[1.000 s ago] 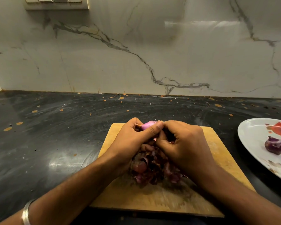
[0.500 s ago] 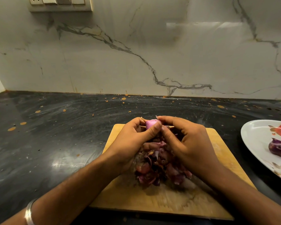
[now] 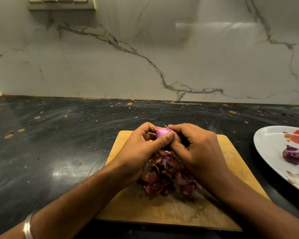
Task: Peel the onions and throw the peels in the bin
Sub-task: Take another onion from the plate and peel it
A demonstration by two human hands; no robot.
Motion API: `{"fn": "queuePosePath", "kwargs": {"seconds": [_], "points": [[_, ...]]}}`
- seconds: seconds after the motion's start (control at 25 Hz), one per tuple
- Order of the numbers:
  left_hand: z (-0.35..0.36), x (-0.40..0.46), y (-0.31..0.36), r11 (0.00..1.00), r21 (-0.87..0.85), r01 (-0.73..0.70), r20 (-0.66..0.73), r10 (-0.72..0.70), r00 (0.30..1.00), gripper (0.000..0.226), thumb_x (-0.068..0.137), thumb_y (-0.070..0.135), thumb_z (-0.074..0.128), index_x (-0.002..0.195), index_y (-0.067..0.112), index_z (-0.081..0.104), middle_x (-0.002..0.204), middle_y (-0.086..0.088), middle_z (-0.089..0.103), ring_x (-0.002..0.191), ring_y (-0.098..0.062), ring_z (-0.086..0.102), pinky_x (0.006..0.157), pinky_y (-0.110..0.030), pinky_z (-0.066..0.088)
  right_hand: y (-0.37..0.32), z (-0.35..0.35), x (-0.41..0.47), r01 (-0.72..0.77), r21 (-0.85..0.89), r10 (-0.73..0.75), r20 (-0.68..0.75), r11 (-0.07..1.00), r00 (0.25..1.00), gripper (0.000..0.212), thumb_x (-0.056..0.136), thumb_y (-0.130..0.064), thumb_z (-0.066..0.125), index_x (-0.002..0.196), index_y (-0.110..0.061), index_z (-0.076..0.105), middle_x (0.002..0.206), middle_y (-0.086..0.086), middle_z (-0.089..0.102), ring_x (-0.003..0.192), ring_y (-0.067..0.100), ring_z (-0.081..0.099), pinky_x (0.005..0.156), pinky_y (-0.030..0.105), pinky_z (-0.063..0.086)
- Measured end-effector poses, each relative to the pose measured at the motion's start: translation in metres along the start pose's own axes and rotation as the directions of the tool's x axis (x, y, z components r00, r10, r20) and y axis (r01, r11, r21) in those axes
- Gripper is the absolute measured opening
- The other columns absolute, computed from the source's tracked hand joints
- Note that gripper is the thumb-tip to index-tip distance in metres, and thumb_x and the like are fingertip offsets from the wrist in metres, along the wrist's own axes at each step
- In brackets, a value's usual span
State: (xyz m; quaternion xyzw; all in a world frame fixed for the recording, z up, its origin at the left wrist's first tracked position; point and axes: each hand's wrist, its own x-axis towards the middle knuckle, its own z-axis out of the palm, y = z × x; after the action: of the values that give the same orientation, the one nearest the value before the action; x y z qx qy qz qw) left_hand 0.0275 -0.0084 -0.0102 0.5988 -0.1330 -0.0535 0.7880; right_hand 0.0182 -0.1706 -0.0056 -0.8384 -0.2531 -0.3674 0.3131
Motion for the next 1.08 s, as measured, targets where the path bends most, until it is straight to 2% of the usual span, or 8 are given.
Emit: {"fn": "queuePosePath", "kwargs": {"seconds": [0.16,0.32,0.4,0.56,0.64,0.8,0.92,1.08], "points": [[-0.002,0.0,0.001,1.0,0.016,-0.008,-0.007,0.008,1.0,0.045,0.07,0.023,0.079,0.106,0.001,0.062,0.104,-0.022,0.068,0.086,-0.023,0.068,0.072,-0.028,0.056,-0.004,0.0,-0.001,-0.057,0.049,0.057,-0.006,0.997,0.998,0.022,0.085,-0.015,0.064,0.103,-0.006,0.074,0.093,0.002,0.075,0.083,0.013,0.069,0.071,0.03,0.056],[-0.001,-0.001,0.001,0.998,0.06,-0.031,0.02,0.03,0.999,0.044,0.073,0.017,0.078,0.114,0.005,0.065,0.115,-0.018,0.069,0.098,-0.028,0.07,0.084,-0.034,0.058,0.004,-0.004,0.001,-0.117,0.079,0.118,-0.004,0.99,0.993,0.018,0.082,0.0,0.072,0.098,-0.008,0.075,0.089,0.0,0.074,0.08,0.011,0.067,0.069,0.024,0.053],[0.0,-0.001,0.002,0.998,0.049,-0.032,0.027,0.03,0.999,0.046,0.072,0.018,0.077,0.116,0.008,0.066,0.113,-0.018,0.07,0.096,-0.025,0.071,0.078,-0.029,0.058,0.005,-0.005,0.0,-0.134,0.083,0.133,0.014,0.988,0.991,0.024,0.082,-0.002,0.068,0.103,-0.01,0.075,0.092,-0.002,0.074,0.083,0.009,0.068,0.072,0.02,0.053],[-0.003,0.003,0.006,0.999,-0.034,0.016,0.016,-0.015,1.0,0.044,0.073,0.017,0.075,0.113,0.003,0.063,0.099,-0.016,0.073,0.08,-0.019,0.071,0.062,-0.022,0.056,0.001,-0.003,0.001,-0.183,0.175,0.171,0.082,0.967,0.982,0.038,0.086,-0.02,0.057,0.121,-0.017,0.071,0.108,-0.01,0.073,0.099,-0.002,0.065,0.082,0.009,0.049],[-0.006,0.003,0.005,0.999,-0.041,0.031,0.038,-0.03,0.999,0.043,0.073,0.018,0.075,0.111,0.001,0.064,0.094,-0.012,0.074,0.08,-0.017,0.072,0.06,-0.021,0.056,0.003,-0.004,0.002,-0.185,0.19,0.165,0.115,0.964,0.98,0.038,0.092,-0.026,0.055,0.126,-0.018,0.068,0.115,-0.011,0.071,0.106,-0.003,0.064,0.088,0.012,0.05],[-0.006,0.003,0.002,0.999,0.025,0.032,0.054,-0.033,0.998,0.038,0.074,0.02,0.076,0.107,0.004,0.067,0.089,-0.007,0.075,0.077,-0.013,0.071,0.061,-0.019,0.056,0.008,-0.004,0.003,-0.139,0.126,0.124,0.124,0.982,0.985,0.025,0.099,-0.019,0.054,0.113,-0.012,0.073,0.102,-0.005,0.074,0.095,0.006,0.067,0.081,0.029,0.053],[-0.006,0.002,0.003,0.998,0.063,0.004,0.072,-0.008,0.997,0.038,0.076,0.019,0.077,0.11,0.005,0.068,0.094,-0.008,0.075,0.081,-0.012,0.071,0.065,-0.018,0.055,0.011,-0.004,0.004,-0.173,0.136,0.161,0.098,0.975,0.982,0.016,0.098,-0.013,0.059,0.105,-0.012,0.074,0.092,-0.005,0.074,0.085,0.006,0.067,0.073,0.03,0.052],[-0.006,0.0,0.005,0.994,0.108,-0.014,0.124,0.0,0.992,0.035,0.083,0.011,0.073,0.118,0.008,0.068,0.108,-0.011,0.075,0.102,-0.022,0.071,0.083,-0.024,0.056,0.011,-0.005,0.003,-0.256,0.191,0.249,0.062,0.948,0.966,0.01,0.095,-0.018,0.064,0.094,-0.016,0.074,0.079,-0.011,0.072,0.076,0.007,0.066,0.063,0.027,0.051]]}}
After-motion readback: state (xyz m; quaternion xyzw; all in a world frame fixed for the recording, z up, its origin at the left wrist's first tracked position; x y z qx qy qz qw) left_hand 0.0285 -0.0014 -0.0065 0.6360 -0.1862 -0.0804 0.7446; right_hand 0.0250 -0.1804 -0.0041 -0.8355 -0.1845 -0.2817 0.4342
